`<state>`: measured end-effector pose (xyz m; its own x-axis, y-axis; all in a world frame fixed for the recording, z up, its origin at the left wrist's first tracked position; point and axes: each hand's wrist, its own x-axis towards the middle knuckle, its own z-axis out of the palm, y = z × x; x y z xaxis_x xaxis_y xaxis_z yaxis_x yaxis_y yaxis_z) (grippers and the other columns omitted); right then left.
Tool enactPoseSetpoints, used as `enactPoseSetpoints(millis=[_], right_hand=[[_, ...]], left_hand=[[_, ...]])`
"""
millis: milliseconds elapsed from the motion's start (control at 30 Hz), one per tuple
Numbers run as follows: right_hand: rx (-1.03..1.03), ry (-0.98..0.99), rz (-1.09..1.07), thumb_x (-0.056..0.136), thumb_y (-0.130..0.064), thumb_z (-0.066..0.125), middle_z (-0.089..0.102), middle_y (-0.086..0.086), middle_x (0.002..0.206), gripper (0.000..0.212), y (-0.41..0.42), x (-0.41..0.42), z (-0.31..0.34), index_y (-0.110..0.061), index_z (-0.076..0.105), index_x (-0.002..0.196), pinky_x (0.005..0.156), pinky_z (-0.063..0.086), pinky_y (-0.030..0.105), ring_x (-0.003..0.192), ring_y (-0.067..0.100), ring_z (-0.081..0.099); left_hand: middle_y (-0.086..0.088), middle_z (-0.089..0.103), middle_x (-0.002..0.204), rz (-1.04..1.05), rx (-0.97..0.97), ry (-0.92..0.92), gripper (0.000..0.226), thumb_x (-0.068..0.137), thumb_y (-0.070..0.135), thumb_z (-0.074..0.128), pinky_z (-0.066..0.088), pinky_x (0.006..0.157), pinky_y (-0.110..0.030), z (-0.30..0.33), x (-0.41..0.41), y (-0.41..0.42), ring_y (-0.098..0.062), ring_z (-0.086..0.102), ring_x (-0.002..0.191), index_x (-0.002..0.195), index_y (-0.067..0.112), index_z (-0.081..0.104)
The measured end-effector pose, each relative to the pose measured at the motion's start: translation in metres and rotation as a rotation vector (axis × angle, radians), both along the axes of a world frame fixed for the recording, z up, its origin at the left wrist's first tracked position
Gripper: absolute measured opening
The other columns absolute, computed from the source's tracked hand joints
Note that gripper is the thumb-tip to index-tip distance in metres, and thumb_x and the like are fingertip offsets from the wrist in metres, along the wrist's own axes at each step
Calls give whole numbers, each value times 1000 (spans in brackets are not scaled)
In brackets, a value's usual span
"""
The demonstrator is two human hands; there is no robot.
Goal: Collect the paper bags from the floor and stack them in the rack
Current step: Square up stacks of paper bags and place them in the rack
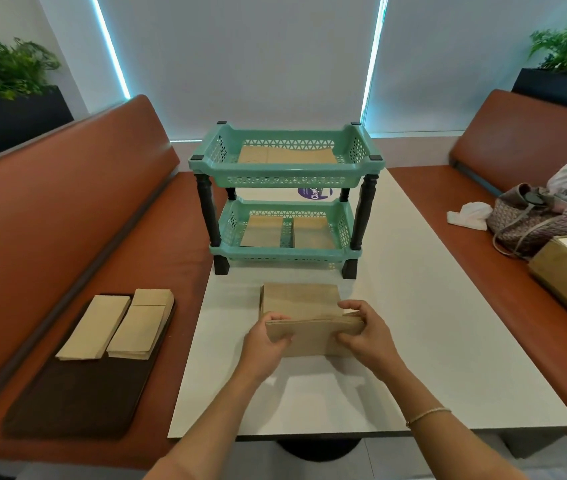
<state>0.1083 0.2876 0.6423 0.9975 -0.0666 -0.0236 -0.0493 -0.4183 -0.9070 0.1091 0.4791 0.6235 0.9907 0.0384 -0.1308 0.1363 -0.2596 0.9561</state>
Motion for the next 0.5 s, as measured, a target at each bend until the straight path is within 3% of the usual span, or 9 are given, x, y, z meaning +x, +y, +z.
enactPoseSetpoints(millis=[67,167,267,333,400,500], right_hand=[[-82,-10,37,72,3,66,61,-7,92,40,-3,0,3,-25,63,100,65,41,2,84,10,57],[-293,28,153,77,-4,63,65,-6,89,25,-8,4,13,-18,70,97,65,39,2,84,12,58],[-538,141,296,81,-11,55,67,-1,92,25,-7,14,32,-19,68,101,72,45,18,86,15,59],[-615,190,358,81,-9,51,64,0,96,29,-3,23,45,-18,65,105,73,45,21,88,16,56],[-515,266,368,83,-7,52,62,1,98,27,2,30,57,-15,63,106,74,45,22,91,17,55],[-41,433,253,87,-5,57,65,6,102,17,12,36,70,-11,64,100,78,50,27,92,20,59]], left_hand=[[1,63,99,-24,54,19,26,85,3,64,45,69,-10,-2,0,3,-13,57,91,102,21,58],[3,62,107,-72,129,76,33,87,6,62,45,83,-19,-5,-2,6,-14,57,101,117,17,58],[1,65,111,-140,115,115,34,85,4,62,49,87,-24,1,4,14,-16,61,103,115,19,59],[0,68,109,-183,34,112,36,82,2,65,53,85,-27,13,11,20,-15,64,99,110,23,59],[-1,69,102,-128,-116,102,34,81,0,67,56,75,-25,29,23,27,-14,66,89,107,20,57],[-12,64,109,63,-412,175,30,84,2,65,56,65,-34,53,46,34,-22,64,84,108,13,52]])
